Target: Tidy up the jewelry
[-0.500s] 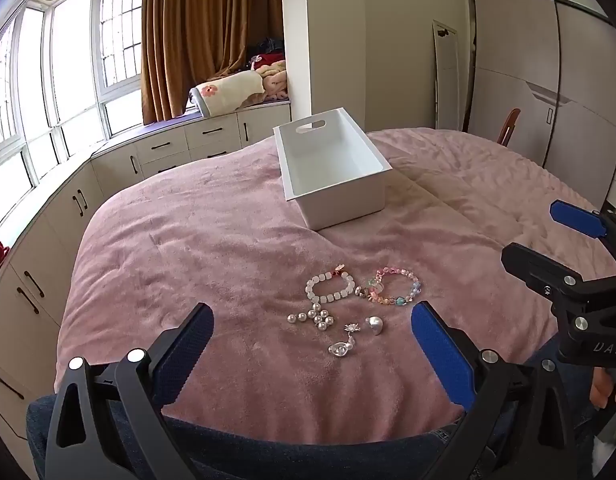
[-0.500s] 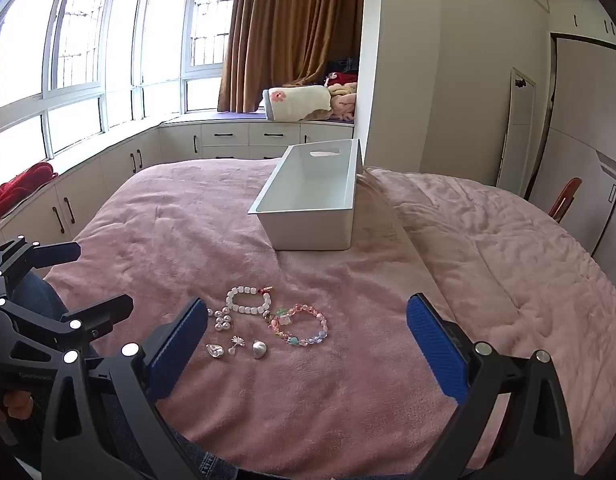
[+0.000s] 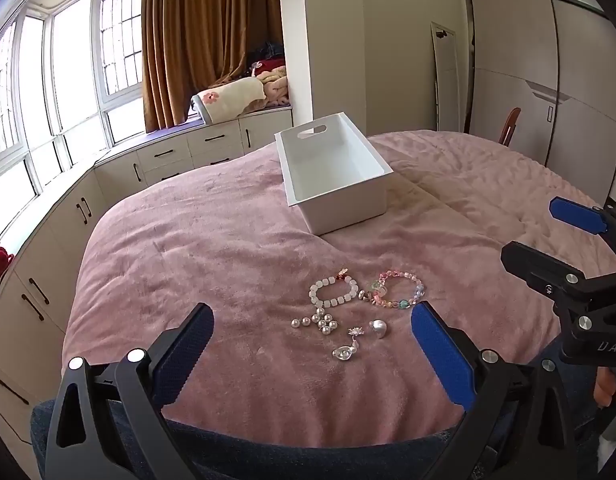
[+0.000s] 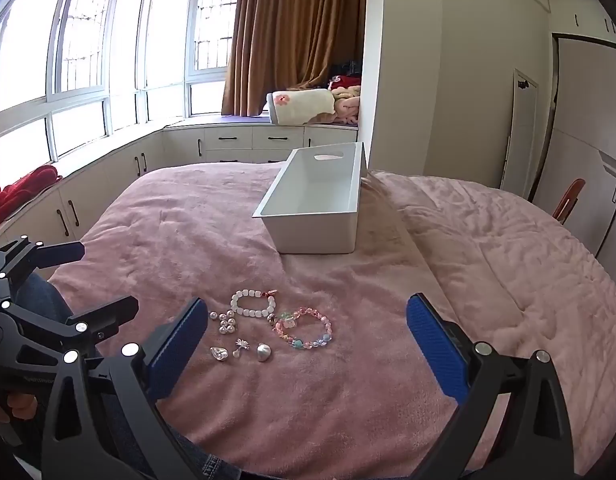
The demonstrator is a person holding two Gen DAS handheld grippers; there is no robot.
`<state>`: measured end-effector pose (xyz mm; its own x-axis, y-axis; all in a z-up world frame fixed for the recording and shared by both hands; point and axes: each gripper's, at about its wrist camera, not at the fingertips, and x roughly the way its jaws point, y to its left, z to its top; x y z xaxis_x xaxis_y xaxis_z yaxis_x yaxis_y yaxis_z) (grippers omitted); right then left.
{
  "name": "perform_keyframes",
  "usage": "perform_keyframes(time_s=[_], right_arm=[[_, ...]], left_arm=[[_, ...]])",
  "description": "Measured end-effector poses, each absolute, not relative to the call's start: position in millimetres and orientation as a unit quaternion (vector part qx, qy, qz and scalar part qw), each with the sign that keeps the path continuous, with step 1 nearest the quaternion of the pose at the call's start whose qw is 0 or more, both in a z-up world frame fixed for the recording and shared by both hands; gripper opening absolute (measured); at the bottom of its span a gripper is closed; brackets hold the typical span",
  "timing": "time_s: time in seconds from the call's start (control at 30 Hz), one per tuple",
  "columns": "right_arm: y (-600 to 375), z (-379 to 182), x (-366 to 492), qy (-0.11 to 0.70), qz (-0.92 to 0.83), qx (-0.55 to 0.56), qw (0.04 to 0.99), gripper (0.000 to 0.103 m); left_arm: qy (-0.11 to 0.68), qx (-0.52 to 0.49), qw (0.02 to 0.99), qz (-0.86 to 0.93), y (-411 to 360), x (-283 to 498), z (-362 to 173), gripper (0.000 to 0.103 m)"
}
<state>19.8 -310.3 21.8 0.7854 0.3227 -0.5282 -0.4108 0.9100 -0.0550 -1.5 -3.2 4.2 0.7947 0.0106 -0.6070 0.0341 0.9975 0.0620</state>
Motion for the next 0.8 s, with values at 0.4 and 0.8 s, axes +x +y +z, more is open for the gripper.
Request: perform_keyframes(time_s=[0.4, 0.8], right_arm=[[-310.4, 21.3, 18.5, 0.262, 0.194, -0.079, 0.942, 0.098], [-315.8, 27.0, 20.4, 0.261, 0.192, -0.073, 0.943, 0.098]], left_arm=[[0.319, 0.036, 0.947, -0.013, -3.7, -1.6, 3.5, 0.100], [0.320, 0.038, 0.947, -0.015, -4.5, -1.0, 4.3, 0.100]])
